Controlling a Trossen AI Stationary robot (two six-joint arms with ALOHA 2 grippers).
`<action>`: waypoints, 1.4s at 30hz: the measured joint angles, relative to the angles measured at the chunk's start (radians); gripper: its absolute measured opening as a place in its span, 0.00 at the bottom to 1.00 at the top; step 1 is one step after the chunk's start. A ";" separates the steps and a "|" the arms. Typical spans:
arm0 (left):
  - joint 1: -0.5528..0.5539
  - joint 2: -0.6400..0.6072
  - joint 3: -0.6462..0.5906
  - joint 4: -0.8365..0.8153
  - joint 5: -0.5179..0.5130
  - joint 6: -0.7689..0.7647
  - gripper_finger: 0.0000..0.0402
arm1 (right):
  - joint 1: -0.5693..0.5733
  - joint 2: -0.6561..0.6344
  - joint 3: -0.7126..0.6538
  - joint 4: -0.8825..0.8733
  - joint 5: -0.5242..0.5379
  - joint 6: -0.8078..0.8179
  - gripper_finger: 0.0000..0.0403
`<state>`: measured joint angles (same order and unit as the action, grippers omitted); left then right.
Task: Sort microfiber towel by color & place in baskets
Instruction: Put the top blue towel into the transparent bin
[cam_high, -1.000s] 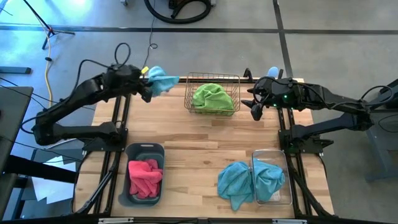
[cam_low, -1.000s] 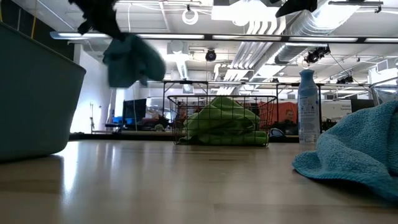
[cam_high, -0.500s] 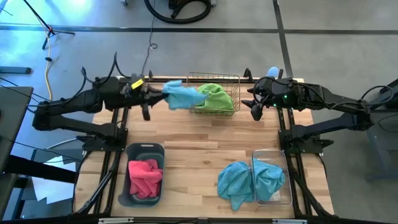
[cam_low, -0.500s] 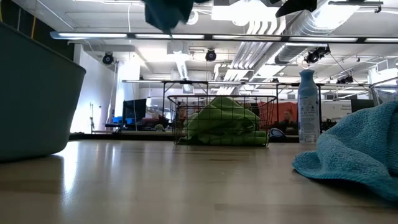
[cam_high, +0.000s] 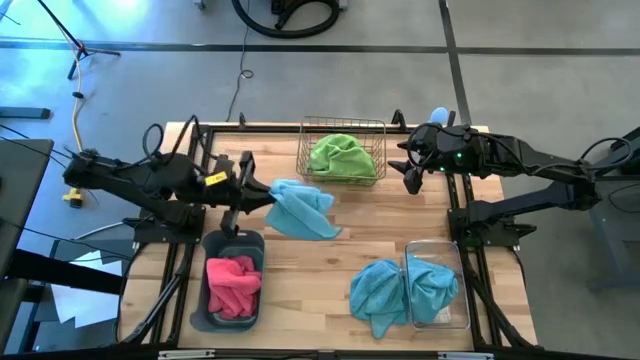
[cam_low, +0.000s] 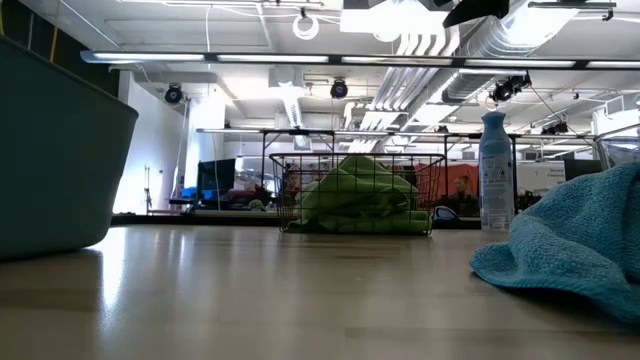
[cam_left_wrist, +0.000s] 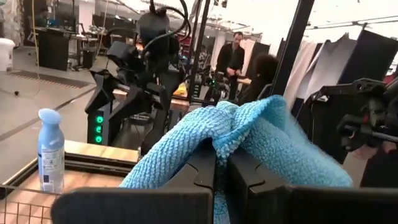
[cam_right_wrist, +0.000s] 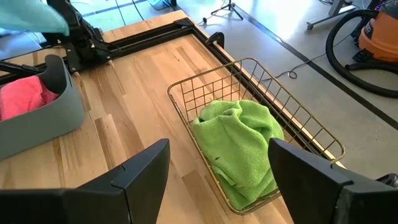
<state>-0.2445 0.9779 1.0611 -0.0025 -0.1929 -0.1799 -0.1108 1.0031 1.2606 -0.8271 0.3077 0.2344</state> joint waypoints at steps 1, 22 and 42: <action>-0.003 0.009 0.000 0.010 -0.001 0.000 0.00 | 0.000 0.000 0.000 0.000 0.000 0.000 0.66; 0.112 0.682 0.381 0.212 0.373 0.079 0.00 | 0.000 -0.117 0.000 0.017 0.032 0.038 0.66; 0.107 1.277 0.914 0.339 0.474 0.118 0.00 | 0.000 -0.114 0.000 -0.043 0.020 0.075 0.66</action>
<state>-0.1379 2.2545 1.9753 0.3365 0.2812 -0.0618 -0.1104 0.8886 1.2606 -0.8699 0.3279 0.3096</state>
